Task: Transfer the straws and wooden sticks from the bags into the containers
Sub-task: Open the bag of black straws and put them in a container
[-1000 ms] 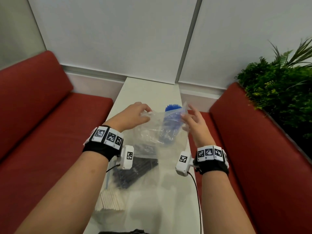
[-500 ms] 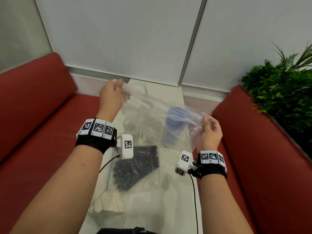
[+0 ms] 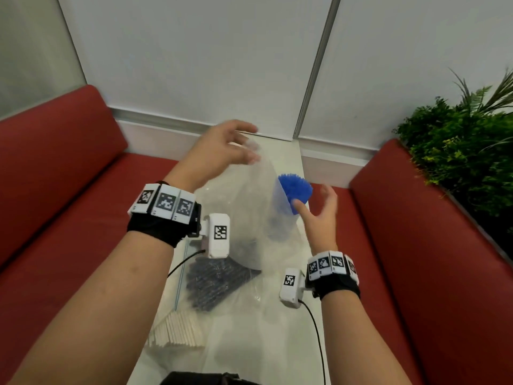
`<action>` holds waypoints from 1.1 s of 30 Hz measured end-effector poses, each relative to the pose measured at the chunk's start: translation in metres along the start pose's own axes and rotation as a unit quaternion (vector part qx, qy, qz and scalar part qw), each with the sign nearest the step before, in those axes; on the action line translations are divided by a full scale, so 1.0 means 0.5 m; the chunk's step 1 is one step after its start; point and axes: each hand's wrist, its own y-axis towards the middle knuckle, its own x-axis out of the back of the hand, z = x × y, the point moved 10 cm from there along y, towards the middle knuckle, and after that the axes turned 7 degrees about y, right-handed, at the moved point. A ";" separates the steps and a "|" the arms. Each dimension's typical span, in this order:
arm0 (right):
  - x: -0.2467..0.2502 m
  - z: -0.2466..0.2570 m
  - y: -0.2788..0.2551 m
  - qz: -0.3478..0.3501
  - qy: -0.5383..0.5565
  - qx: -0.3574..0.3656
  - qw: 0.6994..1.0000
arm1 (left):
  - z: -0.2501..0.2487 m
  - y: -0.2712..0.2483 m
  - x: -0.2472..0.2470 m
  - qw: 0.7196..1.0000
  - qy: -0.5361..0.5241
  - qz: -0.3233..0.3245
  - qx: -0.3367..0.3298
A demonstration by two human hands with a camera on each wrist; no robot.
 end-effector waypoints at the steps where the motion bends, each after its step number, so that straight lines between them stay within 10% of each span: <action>1: -0.053 0.046 -0.003 0.076 0.006 0.024 0.997 | -0.011 -0.002 -0.039 0.999 0.010 0.040 -0.005; 4: -0.145 0.156 -0.012 0.189 0.049 0.070 0.978 | -0.034 -0.011 -0.115 0.993 0.040 0.108 -0.033; 8: -0.094 0.181 0.015 0.146 0.118 0.058 0.980 | 0.013 -0.012 -0.092 0.979 0.128 0.160 0.006; 12: -0.022 0.166 0.033 0.124 0.190 0.045 0.973 | 0.136 -0.050 -0.096 0.877 0.342 0.322 0.100; 18: 0.045 0.180 0.038 0.069 0.097 0.094 0.988 | 0.208 -0.072 -0.064 0.807 0.458 0.322 0.187; 26: 0.022 0.284 -0.029 -0.105 -0.185 0.222 0.952 | 0.040 -0.002 -0.015 0.945 0.322 0.016 0.052; 31: -0.213 0.216 -0.099 0.276 -0.185 0.051 0.942 | 0.030 -0.006 0.000 0.944 0.290 -0.125 0.092; 33: -0.226 0.183 -0.105 0.287 -0.194 0.034 0.937 | 0.032 -0.011 0.004 0.946 0.278 -0.124 0.110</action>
